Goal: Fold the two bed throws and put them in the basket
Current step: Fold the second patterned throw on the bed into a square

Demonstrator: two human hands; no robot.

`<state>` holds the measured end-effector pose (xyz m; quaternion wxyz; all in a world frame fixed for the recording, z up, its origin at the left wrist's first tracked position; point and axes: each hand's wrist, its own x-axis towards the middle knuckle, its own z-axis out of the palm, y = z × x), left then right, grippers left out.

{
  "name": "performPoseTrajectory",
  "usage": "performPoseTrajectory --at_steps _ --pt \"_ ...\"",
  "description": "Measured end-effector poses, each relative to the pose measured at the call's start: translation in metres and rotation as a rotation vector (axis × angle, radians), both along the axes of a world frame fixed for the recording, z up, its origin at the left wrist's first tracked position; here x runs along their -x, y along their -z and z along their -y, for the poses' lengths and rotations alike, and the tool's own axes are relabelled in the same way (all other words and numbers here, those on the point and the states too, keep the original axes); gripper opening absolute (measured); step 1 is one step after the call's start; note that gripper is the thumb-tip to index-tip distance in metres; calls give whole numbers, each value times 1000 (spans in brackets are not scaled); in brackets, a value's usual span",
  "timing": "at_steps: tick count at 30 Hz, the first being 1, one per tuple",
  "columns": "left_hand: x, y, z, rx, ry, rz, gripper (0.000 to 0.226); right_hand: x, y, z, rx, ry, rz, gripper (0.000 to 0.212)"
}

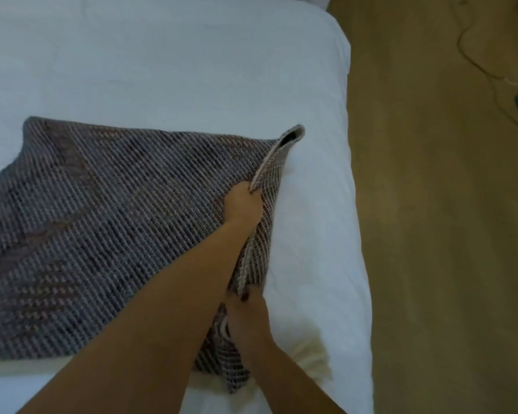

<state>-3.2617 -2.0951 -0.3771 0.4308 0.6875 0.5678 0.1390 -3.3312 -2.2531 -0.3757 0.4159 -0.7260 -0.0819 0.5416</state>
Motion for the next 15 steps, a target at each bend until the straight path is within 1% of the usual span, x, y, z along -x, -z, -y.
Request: performPoseTrajectory --at_steps 3,5,9,11,14,15 --pt "46 -14 -35 -3 -28 23 46 49 -9 -32 -29 -20 11 24" --pt "83 -24 -63 -14 -18 20 48 83 -13 -57 -34 -58 35 29" --pt "163 -36 -124 -80 28 -19 48 159 -19 -119 -107 -146 122 34" --pt "204 -37 -159 -96 10 -36 48 200 -24 -153 -119 -197 110 33" --pt "266 -28 -214 -76 -70 -46 46 260 -25 -206 -132 -231 56 23" --pt "286 -22 -232 -70 -88 -48 46 278 -22 -223 -130 -251 74 22"
